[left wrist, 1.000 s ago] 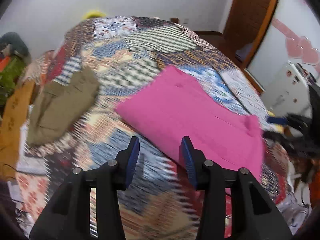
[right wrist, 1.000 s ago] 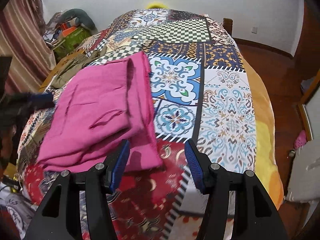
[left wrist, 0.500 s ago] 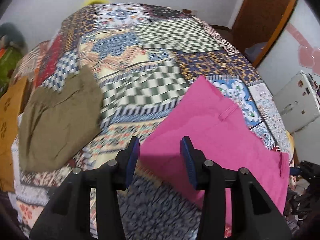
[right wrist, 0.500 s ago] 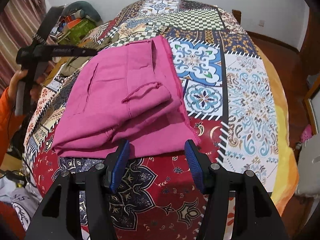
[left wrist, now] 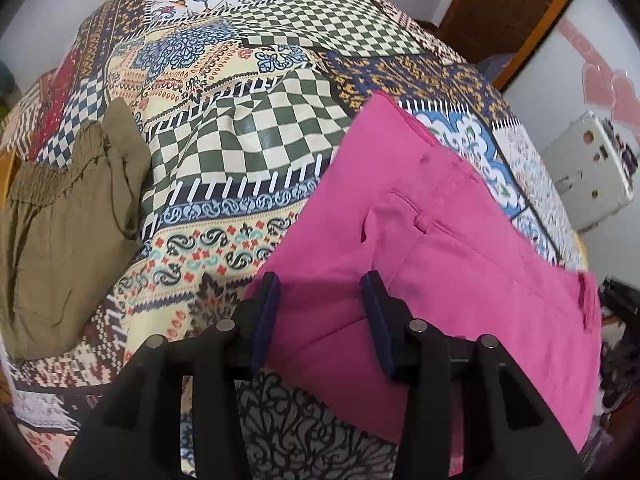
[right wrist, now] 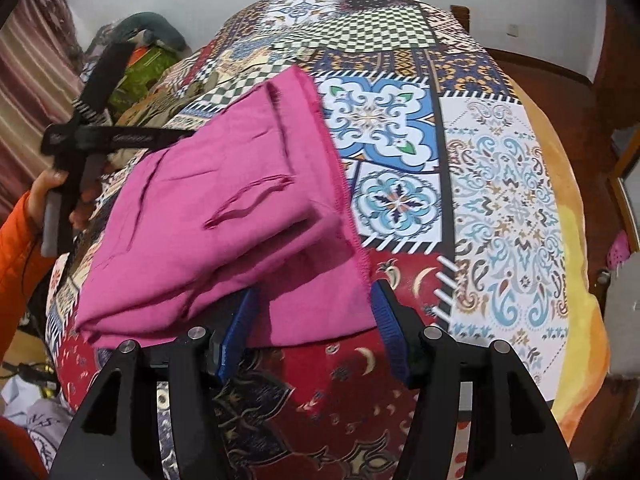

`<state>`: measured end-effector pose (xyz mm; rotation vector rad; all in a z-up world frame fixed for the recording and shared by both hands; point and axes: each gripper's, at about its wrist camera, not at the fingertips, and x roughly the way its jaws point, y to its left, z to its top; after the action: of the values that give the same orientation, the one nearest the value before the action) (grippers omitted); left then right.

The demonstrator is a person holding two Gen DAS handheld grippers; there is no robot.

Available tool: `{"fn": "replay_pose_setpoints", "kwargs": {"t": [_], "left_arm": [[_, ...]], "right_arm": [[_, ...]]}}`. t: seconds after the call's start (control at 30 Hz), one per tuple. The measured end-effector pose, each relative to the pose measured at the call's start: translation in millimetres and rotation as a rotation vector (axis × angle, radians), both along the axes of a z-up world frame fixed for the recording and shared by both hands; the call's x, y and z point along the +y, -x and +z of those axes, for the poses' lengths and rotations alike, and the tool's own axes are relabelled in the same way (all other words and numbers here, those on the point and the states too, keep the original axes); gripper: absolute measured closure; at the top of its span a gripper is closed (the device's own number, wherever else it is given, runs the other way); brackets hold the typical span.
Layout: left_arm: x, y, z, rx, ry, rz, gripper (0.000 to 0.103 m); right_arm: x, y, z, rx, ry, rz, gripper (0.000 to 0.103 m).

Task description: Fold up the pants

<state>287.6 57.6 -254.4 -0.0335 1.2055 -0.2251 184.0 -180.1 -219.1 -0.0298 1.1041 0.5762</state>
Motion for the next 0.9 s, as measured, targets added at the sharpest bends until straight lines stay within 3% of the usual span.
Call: {"fn": "replay_pose_setpoints", "kwargs": {"t": [0.23, 0.63, 0.9], "left_arm": [[8, 23, 5, 0.01, -0.031, 0.006, 0.06], [29, 104, 24, -0.026, -0.057, 0.105, 0.06], [42, 129, 23, -0.004, 0.009, 0.149, 0.06]], "right_arm": [[-10, 6, 9, -0.028, 0.001, -0.021, 0.048], [-19, 19, 28, -0.084, -0.019, -0.033, 0.048], [-7, 28, 43, -0.132, -0.032, 0.005, 0.048]]}}
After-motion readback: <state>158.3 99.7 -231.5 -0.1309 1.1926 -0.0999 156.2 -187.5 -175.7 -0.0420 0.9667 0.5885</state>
